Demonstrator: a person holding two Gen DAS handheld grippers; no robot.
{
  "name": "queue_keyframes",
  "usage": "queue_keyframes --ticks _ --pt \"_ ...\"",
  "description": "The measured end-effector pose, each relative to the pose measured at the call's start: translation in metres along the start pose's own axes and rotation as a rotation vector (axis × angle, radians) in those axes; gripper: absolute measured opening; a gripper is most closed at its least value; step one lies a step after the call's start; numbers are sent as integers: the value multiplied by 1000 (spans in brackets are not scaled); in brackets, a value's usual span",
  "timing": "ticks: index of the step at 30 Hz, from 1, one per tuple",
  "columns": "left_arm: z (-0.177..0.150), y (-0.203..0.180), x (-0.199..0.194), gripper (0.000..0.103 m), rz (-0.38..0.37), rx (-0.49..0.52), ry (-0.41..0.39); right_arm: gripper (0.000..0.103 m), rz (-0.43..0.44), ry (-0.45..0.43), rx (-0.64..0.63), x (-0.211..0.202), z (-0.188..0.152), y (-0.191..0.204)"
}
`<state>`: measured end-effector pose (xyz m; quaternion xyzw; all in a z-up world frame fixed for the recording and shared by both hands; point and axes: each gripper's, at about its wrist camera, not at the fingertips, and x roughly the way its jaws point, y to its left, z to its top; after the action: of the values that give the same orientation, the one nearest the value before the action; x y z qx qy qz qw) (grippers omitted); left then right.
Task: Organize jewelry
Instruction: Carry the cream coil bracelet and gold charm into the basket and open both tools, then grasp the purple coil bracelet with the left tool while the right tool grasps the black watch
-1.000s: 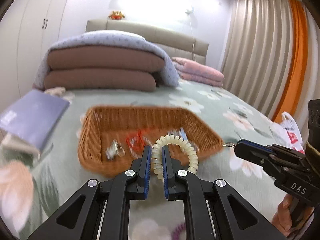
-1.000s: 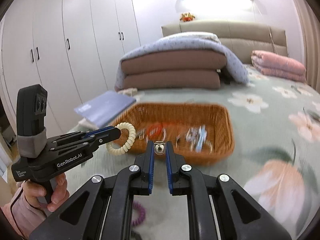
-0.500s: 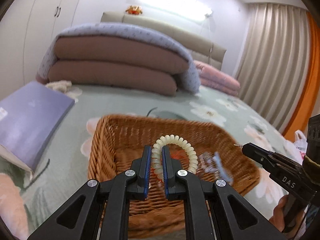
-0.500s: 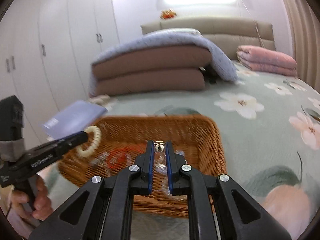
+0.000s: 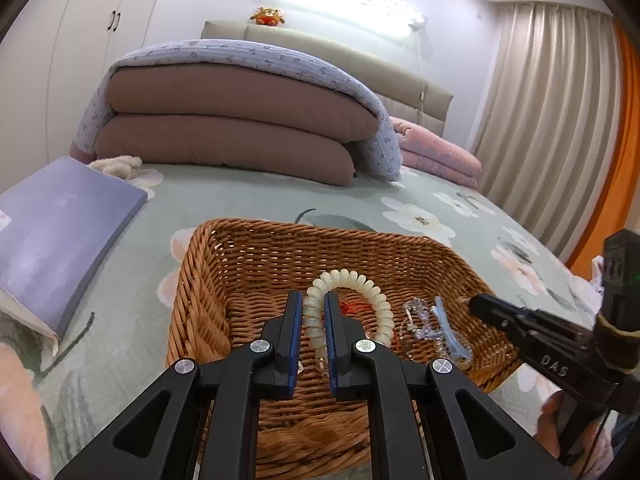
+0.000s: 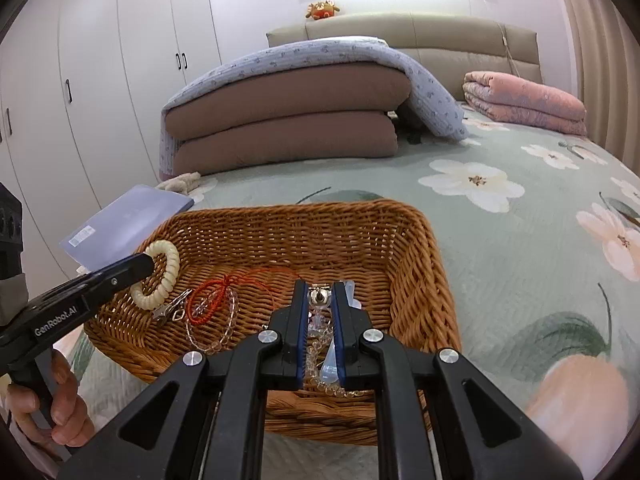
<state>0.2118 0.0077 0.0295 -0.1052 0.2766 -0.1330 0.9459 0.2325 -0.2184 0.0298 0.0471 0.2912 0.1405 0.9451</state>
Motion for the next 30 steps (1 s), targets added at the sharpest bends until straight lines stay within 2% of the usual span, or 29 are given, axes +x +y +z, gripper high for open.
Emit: queue_keyframes --ticks 1,3,4,5,15,20,22,25,29,30 --pt "0 0 -1 14 -6 -6 -1 16 5 4 3 0 -1 0" --pt "0 0 -4 38 -11 -12 -10 25 -5 -2 2 0 0 -1" --pt "0 -1 -6 44 -7 -10 -23 33 -14 -10 2 -2 0 -1" --pt "0 -1 -9 47 0 -8 -35 35 -13 -18 5 -4 0 -2" --pt "-2 -3 -21 47 1 4 -69 35 -14 -55 35 -19 -2 -8" --pt "-6 -9 -38 47 -75 -1 -59 35 22 -77 60 -49 -9 -5" --pt "-11 -13 -48 47 -124 -5 -31 35 39 -84 64 -65 -15 -2" --pt "-30 -22 -64 47 -178 8 12 35 71 -75 66 -98 -44 6" --pt "-61 -29 -73 47 -200 39 124 35 120 33 45 -121 -89 21" --pt "-72 -30 -71 47 -207 49 174 35 130 65 35 -123 -99 26"
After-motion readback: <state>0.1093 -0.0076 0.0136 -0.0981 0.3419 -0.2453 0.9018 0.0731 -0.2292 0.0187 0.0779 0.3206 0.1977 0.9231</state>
